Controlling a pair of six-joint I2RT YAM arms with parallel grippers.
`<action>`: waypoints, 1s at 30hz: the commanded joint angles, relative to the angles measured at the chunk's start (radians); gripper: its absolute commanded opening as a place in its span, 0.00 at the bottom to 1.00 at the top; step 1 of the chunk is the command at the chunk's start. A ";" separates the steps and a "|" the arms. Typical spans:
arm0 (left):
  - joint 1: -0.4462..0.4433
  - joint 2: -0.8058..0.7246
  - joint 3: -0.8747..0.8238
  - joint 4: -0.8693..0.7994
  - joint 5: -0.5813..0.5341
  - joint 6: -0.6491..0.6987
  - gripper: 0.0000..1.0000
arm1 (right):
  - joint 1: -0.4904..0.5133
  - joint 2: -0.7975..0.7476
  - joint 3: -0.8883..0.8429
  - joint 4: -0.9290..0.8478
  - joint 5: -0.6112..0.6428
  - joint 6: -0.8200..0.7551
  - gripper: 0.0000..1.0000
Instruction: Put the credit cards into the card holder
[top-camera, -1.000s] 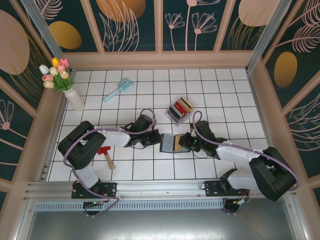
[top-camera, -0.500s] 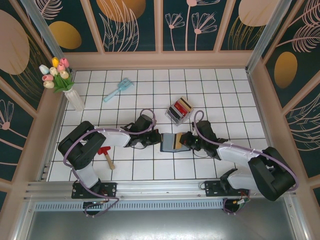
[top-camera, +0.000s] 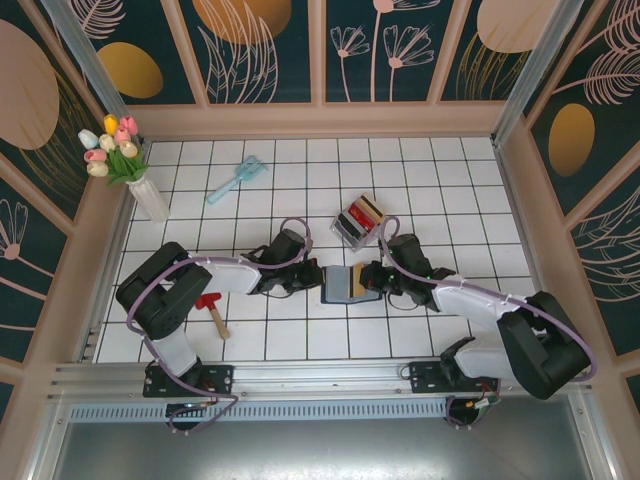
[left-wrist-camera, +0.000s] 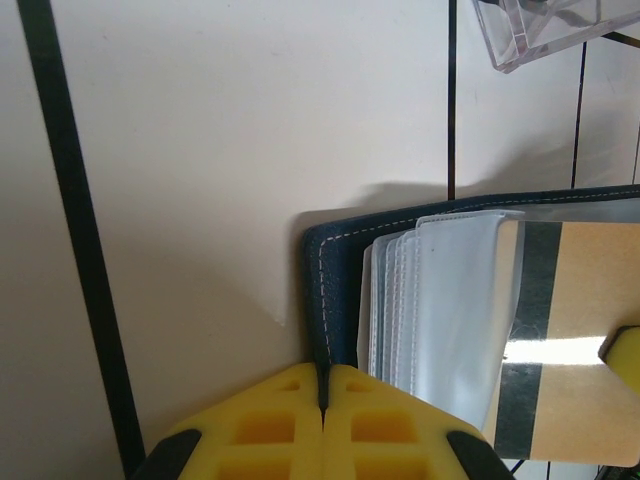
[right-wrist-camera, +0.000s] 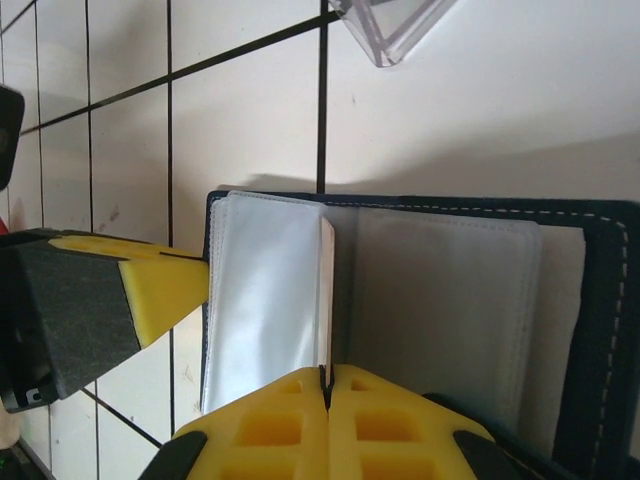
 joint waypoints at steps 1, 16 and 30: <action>-0.009 0.010 0.004 -0.020 -0.001 -0.003 0.00 | -0.015 0.008 0.030 -0.061 0.007 -0.067 0.00; -0.008 0.019 0.011 -0.024 0.004 -0.001 0.00 | -0.015 0.012 -0.033 0.036 0.032 -0.033 0.00; -0.008 0.018 0.005 -0.018 0.008 -0.006 0.00 | -0.009 -0.079 -0.114 0.126 0.108 0.093 0.00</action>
